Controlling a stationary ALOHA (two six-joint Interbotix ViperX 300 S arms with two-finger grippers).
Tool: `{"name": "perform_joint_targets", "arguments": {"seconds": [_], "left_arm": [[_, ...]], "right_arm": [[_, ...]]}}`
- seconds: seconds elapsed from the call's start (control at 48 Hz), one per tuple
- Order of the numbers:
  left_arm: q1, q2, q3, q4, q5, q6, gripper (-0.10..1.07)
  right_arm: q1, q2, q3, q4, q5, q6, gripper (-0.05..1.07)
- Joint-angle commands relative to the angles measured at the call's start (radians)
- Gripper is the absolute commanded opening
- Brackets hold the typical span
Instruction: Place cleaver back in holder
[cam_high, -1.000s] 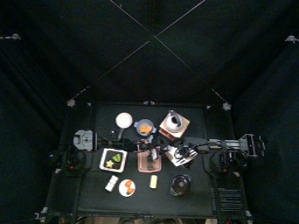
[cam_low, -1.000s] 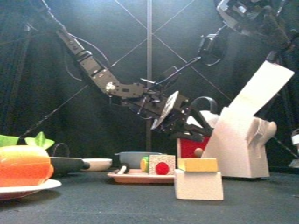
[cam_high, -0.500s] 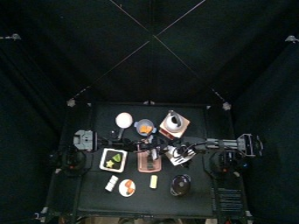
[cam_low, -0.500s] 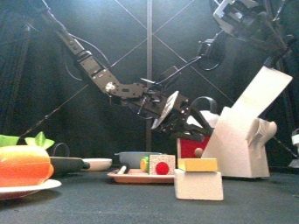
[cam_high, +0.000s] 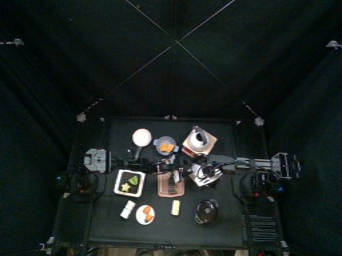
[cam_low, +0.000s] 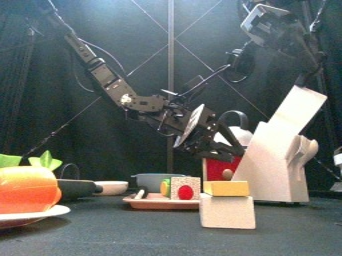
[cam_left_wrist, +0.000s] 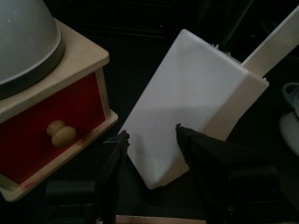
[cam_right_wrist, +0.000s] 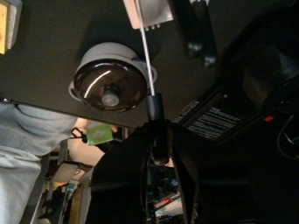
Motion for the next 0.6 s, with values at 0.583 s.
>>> {"name": "perform_joint_targets", "arguments": {"seconds": [0.583], "left_arm": [[-0.003,-0.037,-0.021,0.005,-0.005,0.000,0.85]], "right_arm": [[-0.018,0.002,-0.041,-0.178,-0.064,0.003,0.79]]}}
